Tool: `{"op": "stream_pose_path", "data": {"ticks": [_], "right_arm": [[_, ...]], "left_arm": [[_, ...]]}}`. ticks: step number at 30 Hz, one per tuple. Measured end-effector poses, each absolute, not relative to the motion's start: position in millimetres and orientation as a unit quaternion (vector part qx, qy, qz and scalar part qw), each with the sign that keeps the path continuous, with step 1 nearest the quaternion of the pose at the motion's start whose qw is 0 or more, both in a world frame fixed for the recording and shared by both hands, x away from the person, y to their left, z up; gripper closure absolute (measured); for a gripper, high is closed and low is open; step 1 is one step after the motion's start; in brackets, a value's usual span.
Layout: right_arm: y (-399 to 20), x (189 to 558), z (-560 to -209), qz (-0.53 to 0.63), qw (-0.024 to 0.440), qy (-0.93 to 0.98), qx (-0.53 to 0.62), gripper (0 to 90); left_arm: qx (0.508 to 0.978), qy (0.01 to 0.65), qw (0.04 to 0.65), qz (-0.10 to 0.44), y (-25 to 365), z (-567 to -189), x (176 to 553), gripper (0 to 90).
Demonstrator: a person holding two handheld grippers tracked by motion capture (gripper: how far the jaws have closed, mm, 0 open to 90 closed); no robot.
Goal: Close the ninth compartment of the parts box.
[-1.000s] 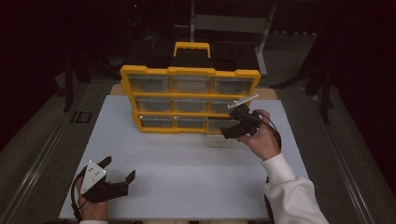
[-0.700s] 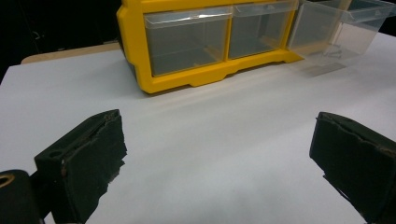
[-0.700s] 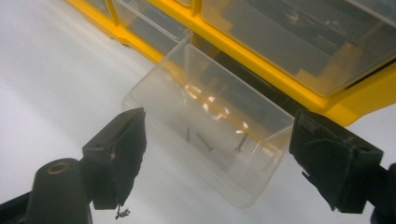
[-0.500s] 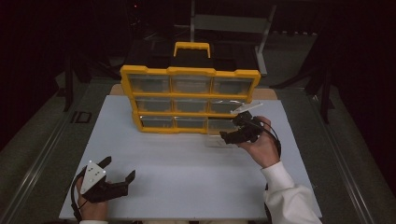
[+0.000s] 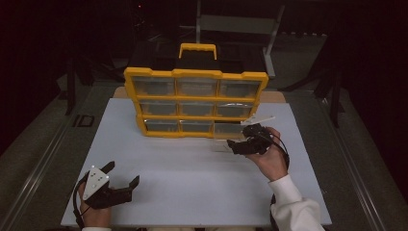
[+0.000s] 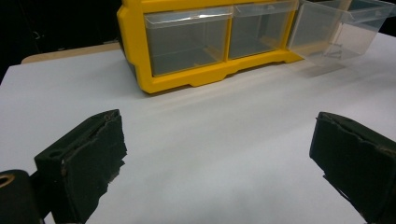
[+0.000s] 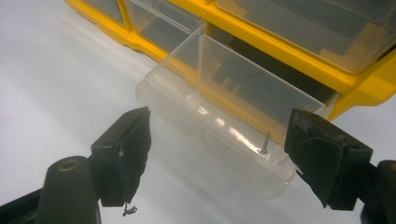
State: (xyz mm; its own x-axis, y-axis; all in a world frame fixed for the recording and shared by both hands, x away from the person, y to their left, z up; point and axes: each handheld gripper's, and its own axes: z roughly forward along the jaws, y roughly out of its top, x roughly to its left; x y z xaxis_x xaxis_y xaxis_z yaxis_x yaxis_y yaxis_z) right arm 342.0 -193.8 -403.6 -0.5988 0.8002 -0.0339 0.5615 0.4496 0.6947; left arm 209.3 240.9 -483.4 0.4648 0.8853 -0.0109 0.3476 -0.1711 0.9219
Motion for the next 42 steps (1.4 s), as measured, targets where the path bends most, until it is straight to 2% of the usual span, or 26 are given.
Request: {"op": "stream_pose_path", "data": {"ticks": [18, 24, 33, 37, 41, 42], "right_arm": [[-192, 320, -413, 0.353, 0.208, 0.824, 0.39, 24.3], [-194, 313, -418, 0.365, 0.21, 0.818, 0.393, 27.8], [-199, 306, -426, 0.392, 0.214, 0.808, 0.385, 40.8], [-199, 301, -432, 0.399, 0.217, 0.805, 0.382, 50.4], [-198, 299, -437, 0.397, 0.22, 0.804, 0.384, 54.7], [-198, 299, -440, 0.395, 0.22, 0.806, 0.383, 60.2]], "left_arm": [[0.711, 0.434, 0.476, 0.282, 241, -483, 209, 3.5], [0.71, 0.434, 0.477, 0.283, 241, -483, 209, 3.5], [0.71, 0.434, 0.477, 0.283, 241, -483, 209, 3.5], [0.711, 0.434, 0.476, 0.283, 241, -483, 209, 3.5], [0.71, 0.434, 0.477, 0.283, 241, -483, 209, 3.5], [0.71, 0.434, 0.476, 0.283, 241, -483, 209, 3.5]]}}
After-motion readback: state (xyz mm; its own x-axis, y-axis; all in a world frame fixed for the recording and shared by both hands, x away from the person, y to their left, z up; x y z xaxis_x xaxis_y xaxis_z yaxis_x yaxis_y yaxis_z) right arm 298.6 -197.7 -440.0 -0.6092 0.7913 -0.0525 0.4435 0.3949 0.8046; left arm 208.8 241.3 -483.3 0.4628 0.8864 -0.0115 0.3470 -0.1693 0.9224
